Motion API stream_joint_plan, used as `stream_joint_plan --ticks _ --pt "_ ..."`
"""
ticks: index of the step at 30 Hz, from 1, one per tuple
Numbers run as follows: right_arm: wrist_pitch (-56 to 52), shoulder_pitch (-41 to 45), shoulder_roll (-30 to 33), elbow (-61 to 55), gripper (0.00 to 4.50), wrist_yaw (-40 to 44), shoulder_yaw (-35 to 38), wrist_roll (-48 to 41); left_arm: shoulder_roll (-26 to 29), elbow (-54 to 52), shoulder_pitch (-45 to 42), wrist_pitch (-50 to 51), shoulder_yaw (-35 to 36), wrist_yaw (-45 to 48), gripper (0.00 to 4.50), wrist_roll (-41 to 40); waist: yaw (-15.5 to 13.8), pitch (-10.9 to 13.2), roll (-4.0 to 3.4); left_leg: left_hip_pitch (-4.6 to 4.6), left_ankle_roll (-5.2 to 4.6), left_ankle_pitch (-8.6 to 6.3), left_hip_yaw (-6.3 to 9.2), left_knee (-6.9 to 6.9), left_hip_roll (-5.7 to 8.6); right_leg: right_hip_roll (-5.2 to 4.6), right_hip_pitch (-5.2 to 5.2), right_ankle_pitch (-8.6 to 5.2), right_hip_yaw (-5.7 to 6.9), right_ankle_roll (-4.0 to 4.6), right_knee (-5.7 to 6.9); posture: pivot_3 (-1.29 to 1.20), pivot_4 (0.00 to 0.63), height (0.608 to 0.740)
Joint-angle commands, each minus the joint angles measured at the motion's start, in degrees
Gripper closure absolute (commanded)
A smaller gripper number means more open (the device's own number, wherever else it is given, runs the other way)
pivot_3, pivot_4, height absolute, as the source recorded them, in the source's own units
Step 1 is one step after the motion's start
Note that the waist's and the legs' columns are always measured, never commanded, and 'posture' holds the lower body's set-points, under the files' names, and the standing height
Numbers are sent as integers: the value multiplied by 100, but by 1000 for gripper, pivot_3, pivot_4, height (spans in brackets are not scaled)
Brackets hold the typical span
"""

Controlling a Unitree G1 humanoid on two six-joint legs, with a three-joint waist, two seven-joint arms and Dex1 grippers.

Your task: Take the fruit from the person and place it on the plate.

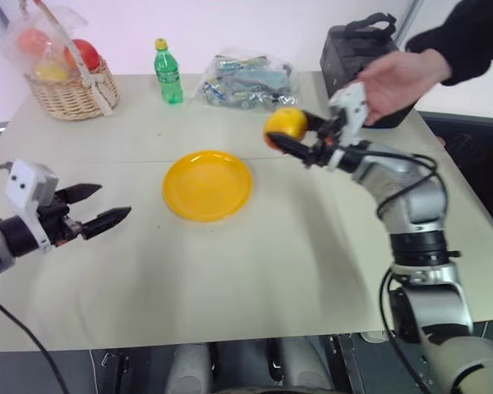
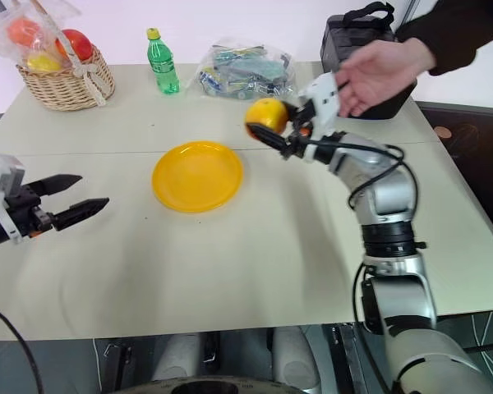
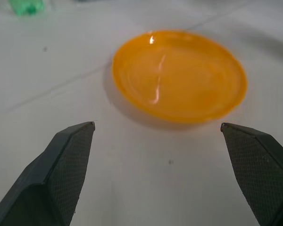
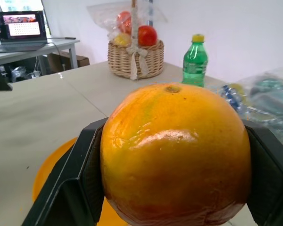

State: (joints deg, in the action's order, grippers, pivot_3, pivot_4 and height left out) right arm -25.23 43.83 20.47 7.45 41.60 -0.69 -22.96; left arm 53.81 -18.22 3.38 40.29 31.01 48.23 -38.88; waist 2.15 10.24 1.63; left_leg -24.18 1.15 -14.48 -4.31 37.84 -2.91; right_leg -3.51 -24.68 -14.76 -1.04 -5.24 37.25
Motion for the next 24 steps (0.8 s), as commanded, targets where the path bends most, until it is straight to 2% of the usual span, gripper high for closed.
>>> stream_joint_plan --ticks 1,8,17,20,24 --pt "419 185 -497 310 1474 -380 -261 375 -16 -171 321 -231 80 31 0 272 24 -1 1 -1 0 0 -1 0 1 -1 -1 0 0 0 -1 0 150 740" --pt "1204 324 -1145 1409 1474 -592 -682 1070 -315 -469 486 -173 127 -247 0 289 20 -1 2 -9 2 1 2 0 3 -8 -4 1 2 0 -1 0 150 740" --pt "1403 381 -1339 1839 1474 -456 -686 1231 -472 -697 470 -65 141 -429 0 231 40 -1 2 -9 2 0 2 -2 2 -7 -6 1 2 0 0 0 150 740" --pt "1358 355 -1368 1788 23 -420 -631 1193 -482 -692 460 -63 139 -448 0 218 41 -1 2 -9 2 0 2 -2 2 -7 -6 1 2 0 -1 0 150 740" --pt "1304 333 -1381 1670 23 -373 -582 1138 -487 -674 425 -81 96 -473 0 213 41 -1 2 -9 2 0 3 -2 2 -7 -6 1 2 0 0 0 150 740"
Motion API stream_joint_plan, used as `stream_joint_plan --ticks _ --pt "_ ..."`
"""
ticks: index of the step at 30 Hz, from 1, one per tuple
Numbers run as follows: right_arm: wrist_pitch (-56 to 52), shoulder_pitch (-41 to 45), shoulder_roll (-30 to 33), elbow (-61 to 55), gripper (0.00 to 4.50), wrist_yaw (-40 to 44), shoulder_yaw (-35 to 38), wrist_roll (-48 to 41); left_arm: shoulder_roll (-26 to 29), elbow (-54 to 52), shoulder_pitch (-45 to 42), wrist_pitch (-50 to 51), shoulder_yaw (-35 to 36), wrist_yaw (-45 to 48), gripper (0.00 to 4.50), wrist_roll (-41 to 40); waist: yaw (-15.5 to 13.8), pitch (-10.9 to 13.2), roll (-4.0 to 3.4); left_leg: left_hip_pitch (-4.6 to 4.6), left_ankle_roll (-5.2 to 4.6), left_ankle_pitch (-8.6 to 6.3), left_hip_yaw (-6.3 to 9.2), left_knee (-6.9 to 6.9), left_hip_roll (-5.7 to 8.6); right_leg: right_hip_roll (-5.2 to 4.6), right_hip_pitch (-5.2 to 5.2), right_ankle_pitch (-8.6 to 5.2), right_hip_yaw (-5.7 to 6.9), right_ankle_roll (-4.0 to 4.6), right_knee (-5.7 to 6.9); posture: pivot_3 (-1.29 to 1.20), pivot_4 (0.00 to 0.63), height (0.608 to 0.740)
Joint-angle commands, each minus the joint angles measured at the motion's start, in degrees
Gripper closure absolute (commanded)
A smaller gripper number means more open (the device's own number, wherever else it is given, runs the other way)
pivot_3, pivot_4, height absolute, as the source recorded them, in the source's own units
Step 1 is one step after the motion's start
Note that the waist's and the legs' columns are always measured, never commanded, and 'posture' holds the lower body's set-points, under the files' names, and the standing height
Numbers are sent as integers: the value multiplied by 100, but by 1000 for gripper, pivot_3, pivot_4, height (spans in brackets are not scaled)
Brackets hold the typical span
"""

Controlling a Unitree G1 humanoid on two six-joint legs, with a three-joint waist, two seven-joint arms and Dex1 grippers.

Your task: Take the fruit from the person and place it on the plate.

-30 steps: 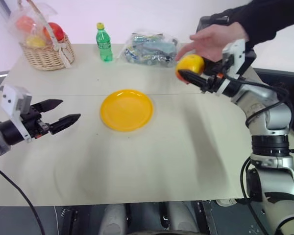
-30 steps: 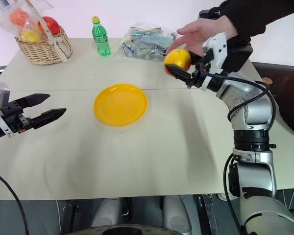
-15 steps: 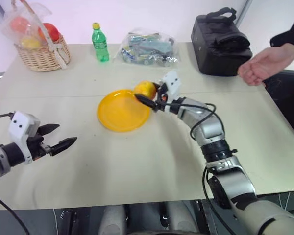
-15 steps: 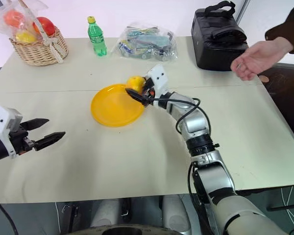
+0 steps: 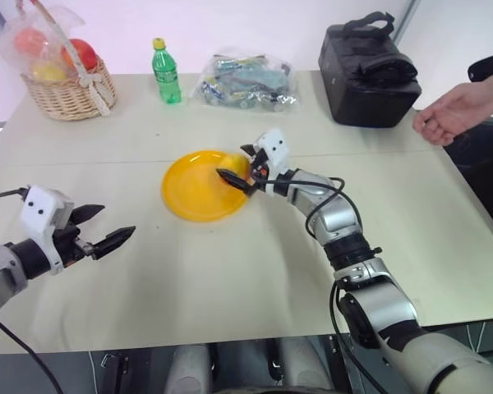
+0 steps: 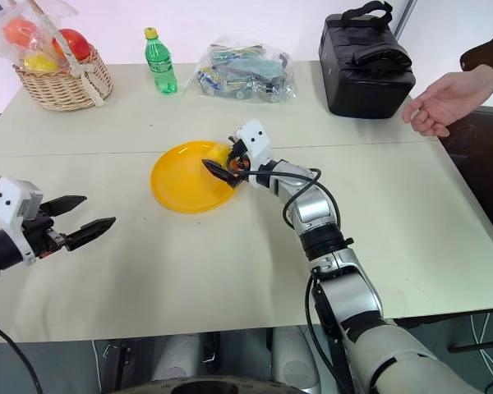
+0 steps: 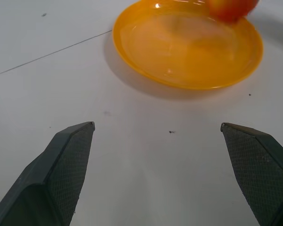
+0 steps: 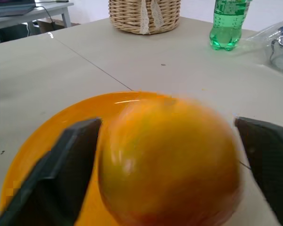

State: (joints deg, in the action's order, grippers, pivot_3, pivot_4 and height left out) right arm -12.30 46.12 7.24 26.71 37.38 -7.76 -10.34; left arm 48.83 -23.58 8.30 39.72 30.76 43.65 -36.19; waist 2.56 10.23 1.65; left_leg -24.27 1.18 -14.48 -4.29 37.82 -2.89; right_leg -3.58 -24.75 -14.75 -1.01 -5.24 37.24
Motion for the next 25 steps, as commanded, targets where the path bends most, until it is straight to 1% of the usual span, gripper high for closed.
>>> stream_joint_plan --ticks 1,6,8,11,13,17,19,21,25 --pt "7 104 -62 -277 23 49 137 -128 12 -126 -87 -30 104 -21 0 -57 0 0 0 0 0 0 0 0 0 0 0 0 0 0 0 0 150 740" --pt "-194 176 2 -803 23 29 266 -266 -18 -54 -184 -70 70 -27 0 -62 0 0 0 0 0 0 0 0 0 0 0 0 0 0 0 0 150 740" --pt "-482 338 145 -1227 23 -70 534 -482 -46 -32 -235 -94 90 -55 0 -58 -4 0 -1 0 0 0 0 0 0 -1 -1 0 0 0 0 0 150 740" --pt "-845 391 471 -1727 23 -162 889 -696 -129 3 -321 -131 195 -161 0 -65 -24 1 -1 -2 0 0 1 0 0 -3 -1 0 1 0 0 0 150 740" --pt "-756 143 1017 -1872 23 -118 1046 -511 -200 199 -414 -361 234 -369 0 187 -50 -1 1 -2 0 0 2 0 1 -6 1 0 2 0 -2 0 150 740" --pt "-527 -367 1730 -1702 23 -245 1433 -398 -378 548 -635 -640 264 -671 0 383 -65 -7 11 1 0 0 2 0 6 -8 7 -1 4 1 -9 0 150 740" --pt "-300 -591 1953 -1547 23 -315 1666 -379 -475 697 -773 -832 225 -818 0 511 -54 -6 11 1 0 0 1 0 6 -7 7 0 4 1 -8 0 150 740" --pt "-97 -764 2040 -1440 23 -428 1863 -408 -535 897 -870 -1072 112 -943 0 746 -30 -5 8 1 -1 0 1 0 6 -4 6 0 3 0 -6 0 150 740" --pt "346 -1000 2020 -1163 23 -712 1976 -264 -802 1159 -1084 -1316 12 -1163 0 879 7 -4 6 6 -1 0 -3 -2 3 3 4 0 -3 -1 -4 0 150 740"
